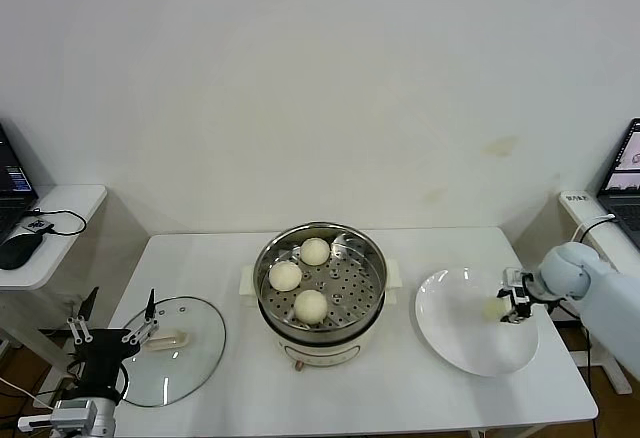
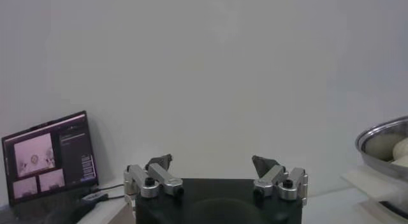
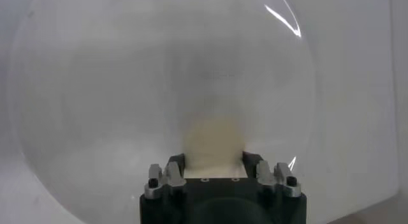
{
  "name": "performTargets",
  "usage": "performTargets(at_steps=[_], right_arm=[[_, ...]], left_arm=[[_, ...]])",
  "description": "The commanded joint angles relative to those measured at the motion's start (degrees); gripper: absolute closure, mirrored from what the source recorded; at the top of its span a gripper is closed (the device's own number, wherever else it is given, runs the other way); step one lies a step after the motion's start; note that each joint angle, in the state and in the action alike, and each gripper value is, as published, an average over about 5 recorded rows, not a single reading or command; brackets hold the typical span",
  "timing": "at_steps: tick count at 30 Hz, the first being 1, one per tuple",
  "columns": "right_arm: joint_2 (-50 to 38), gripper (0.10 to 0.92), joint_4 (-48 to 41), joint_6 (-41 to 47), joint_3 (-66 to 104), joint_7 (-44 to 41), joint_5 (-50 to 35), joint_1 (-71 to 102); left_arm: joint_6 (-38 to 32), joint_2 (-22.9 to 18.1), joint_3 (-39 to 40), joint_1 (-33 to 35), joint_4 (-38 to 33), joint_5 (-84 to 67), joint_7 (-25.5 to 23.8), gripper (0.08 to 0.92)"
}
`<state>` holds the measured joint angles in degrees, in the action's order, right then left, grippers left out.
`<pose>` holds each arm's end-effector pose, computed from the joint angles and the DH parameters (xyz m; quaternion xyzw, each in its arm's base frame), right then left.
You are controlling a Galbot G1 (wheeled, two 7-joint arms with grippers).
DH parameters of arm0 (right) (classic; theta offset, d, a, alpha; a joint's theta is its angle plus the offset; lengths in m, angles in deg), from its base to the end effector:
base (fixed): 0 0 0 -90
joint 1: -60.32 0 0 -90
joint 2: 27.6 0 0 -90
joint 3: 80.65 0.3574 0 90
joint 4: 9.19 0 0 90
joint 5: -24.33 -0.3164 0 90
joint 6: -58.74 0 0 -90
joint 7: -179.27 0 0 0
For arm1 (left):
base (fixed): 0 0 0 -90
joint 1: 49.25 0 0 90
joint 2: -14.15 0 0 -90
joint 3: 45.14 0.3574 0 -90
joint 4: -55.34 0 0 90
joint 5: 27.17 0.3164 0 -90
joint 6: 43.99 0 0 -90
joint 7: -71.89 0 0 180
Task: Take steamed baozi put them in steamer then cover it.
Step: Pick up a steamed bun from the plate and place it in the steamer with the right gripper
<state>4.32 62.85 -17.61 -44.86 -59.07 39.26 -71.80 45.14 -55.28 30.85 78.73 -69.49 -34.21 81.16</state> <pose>0.4309 -0.2571 -0.2141 0.3958 -0.5996 0.5383 0.4405 0.1104 0.1209 -0.2681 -0.0704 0.9856 0.1527 0.0143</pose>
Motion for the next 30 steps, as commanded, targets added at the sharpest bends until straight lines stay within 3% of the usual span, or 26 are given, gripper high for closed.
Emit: performTargets(at_steps=[1, 8, 15, 23, 30], right_arm=[[-6.44, 0.473, 8.21, 3.58, -8.99, -1.58, -7.11, -12.04], [-9.3, 0.468, 19.43, 10.75, -25.16, -0.73, -22.37, -34.45], [-2.18, 0.461, 24.24, 17.97, -40.16, 3.95, -35.12, -53.33], [12.65, 0.457, 23.85, 25.71, -45.55, 12.56, -47.33, -57.08], [21.27, 0.457, 20.58, 27.98, -46.59, 18.4, -50.08, -52.26]], left_arm=[[0.04, 0.02, 0.22, -0.36, 0.06, -0.09, 0.06, 0.177], [0.01, 0.21, 0.92, -0.66, 0.16, -0.2, 0.09, 0.177], [0.23, 0.23, 1.62, -1.29, 0.31, -0.3, 0.09, 0.177], [0.3, -0.27, 1.87, -1.7, 0.47, -0.39, 0.08, 0.177], [0.31, -0.8, 1.86, -2.01, 0.66, -0.47, 0.06, 0.177]])
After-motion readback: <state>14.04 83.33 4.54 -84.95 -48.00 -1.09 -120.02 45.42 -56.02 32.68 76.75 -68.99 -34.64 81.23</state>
